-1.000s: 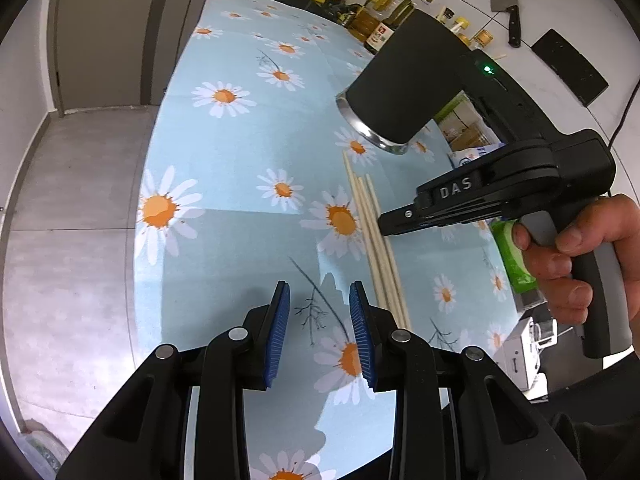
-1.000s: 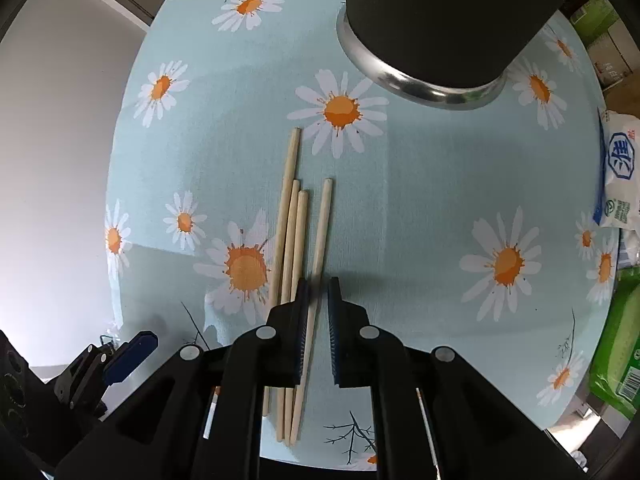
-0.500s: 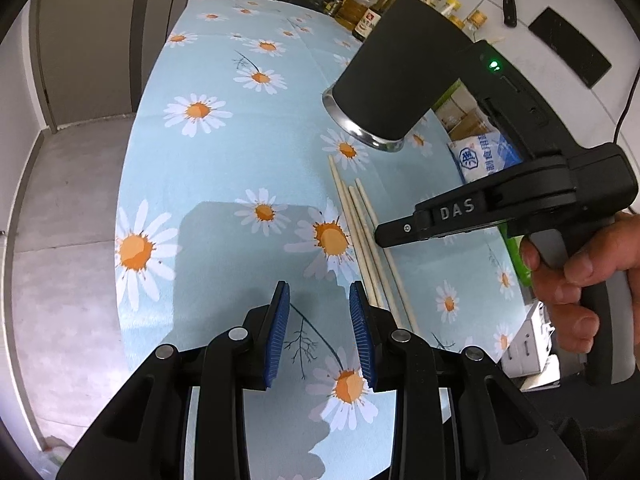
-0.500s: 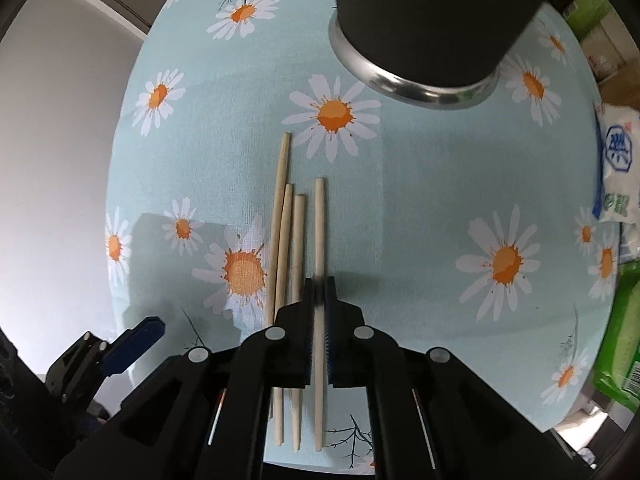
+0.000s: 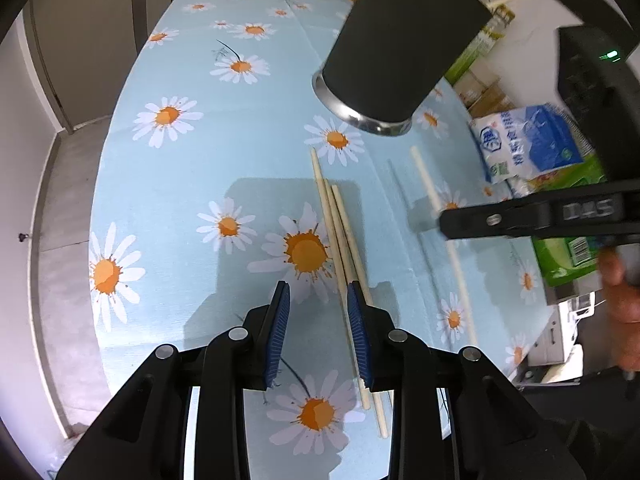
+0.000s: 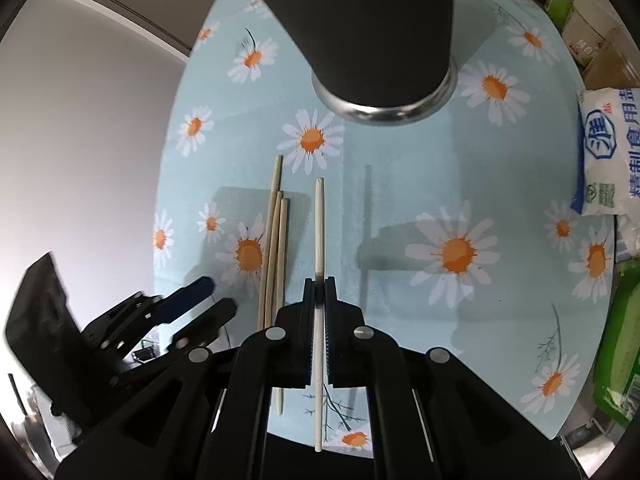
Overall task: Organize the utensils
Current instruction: 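Grasp one chopstick with the right gripper while the left gripper grasps another chopstick, then lift both chopsticks with both grippers and carry them over the holder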
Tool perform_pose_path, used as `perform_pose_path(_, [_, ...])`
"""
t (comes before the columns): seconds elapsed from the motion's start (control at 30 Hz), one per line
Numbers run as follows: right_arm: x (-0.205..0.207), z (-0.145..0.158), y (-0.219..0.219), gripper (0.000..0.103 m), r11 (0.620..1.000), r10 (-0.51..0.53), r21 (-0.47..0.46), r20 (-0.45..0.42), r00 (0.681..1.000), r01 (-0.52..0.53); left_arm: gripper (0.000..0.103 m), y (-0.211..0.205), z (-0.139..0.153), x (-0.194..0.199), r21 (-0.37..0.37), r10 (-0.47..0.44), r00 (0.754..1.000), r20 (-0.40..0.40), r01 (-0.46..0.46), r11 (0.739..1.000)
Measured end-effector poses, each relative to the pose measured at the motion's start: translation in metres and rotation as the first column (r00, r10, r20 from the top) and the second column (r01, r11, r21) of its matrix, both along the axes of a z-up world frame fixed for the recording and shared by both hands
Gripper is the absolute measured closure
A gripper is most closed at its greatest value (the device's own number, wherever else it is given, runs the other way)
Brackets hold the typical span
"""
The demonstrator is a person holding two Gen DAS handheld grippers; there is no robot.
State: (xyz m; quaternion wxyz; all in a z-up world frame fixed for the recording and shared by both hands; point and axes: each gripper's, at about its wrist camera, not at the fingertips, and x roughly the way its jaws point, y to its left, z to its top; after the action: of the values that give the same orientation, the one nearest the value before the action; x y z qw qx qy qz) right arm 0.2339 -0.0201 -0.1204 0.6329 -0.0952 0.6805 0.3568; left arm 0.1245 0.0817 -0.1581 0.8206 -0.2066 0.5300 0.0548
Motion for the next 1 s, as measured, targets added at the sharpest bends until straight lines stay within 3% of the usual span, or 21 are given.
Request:
perform_pose_path(0.3, [0.020, 0.009, -0.039, 0.098, 0.998, -0.004, 0.062, -0.019, 1.000, 0.005, 0.087, -0.011, -0.014, 0.022, 0.052, 0.009, 0.994, -0.105, -0.003, 0.999])
perform_pose_path(0.57, [0.030, 0.004, -0.059, 0.098, 0.996, 0.002, 0.087, -0.037, 0.999, 0.001, 0.087, -0.018, -0.014, 0.038, 0.080, 0.015, 0.985, -0.171, -0.002, 0.997])
perform_pose_path(0.7, [0.032, 0.001, -0.068, 0.098, 0.995, 0.005, 0.099, -0.047, 0.999, 0.000, 0.096, -0.022, -0.016, 0.048, 0.124, 0.024, 0.977, -0.211, 0.003, 0.992])
perform_pose_path(1.0, [0.038, 0.005, -0.080, 0.098, 0.990, 0.016, 0.139, -0.065, 0.998, -0.007, 0.099, -0.023, -0.019, 0.060, 0.123, 0.047, 0.963, -0.266, -0.015, 0.992])
